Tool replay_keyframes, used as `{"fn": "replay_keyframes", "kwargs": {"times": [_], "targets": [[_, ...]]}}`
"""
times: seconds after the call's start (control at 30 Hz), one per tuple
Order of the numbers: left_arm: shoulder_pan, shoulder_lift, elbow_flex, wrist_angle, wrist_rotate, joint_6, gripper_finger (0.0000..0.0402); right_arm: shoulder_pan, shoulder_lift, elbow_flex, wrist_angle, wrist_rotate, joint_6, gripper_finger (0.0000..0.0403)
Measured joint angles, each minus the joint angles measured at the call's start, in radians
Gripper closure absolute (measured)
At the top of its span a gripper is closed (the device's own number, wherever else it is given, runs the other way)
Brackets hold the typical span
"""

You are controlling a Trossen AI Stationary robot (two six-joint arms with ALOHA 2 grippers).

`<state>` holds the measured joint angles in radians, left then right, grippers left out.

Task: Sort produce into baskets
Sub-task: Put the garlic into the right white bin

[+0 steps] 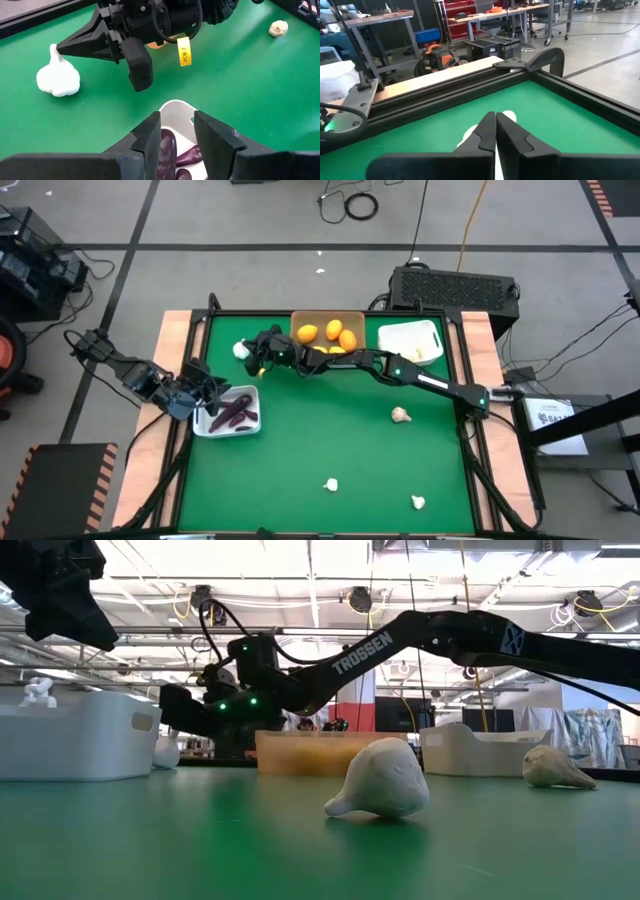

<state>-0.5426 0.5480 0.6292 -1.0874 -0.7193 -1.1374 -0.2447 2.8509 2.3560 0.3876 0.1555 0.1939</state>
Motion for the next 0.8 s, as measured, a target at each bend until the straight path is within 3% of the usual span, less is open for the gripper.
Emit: {"fn": "replay_keyframes", "kwargs": {"times": [0.5, 0.67, 0.8], "targets": [[0.000, 0.000, 0.000, 0.000, -0.006, 0.007, 0.0276, -0.013, -0.032, 0.000, -0.021, -0.032, 0.086, 0.0403], [0.061, -0.002, 0.000, -0.047, -0.007, -0.034, 0.0276, -0.010, -0.145, 0.001, -0.146, -0.052, 0.109, 0.0403], [0.180, -0.002, 0.000, -0.083, -0.004, -0.021, 0.0276, -0.014, -0.241, 0.001, -0.363, -0.058, 0.096, 0.0402]]}}
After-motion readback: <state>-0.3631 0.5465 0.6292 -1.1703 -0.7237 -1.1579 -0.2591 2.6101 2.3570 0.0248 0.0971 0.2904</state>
